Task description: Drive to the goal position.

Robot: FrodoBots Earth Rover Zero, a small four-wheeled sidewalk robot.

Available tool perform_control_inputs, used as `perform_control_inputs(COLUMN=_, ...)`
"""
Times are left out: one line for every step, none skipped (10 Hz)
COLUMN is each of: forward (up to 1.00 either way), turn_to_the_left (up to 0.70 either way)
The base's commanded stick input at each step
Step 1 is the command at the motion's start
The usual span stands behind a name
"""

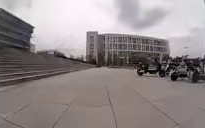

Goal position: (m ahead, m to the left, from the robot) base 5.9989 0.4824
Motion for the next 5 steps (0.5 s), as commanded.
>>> perform_control_inputs(forward=0.45, turn_to_the_left=-0.17)
perform_control_inputs(forward=0.45, turn_to_the_left=-0.27)
perform_control_inputs(forward=0.45, turn_to_the_left=-0.27)
perform_control_inputs(forward=0.45, turn_to_the_left=-0.14)
perform_control_inputs(forward=0.45, turn_to_the_left=0.0)
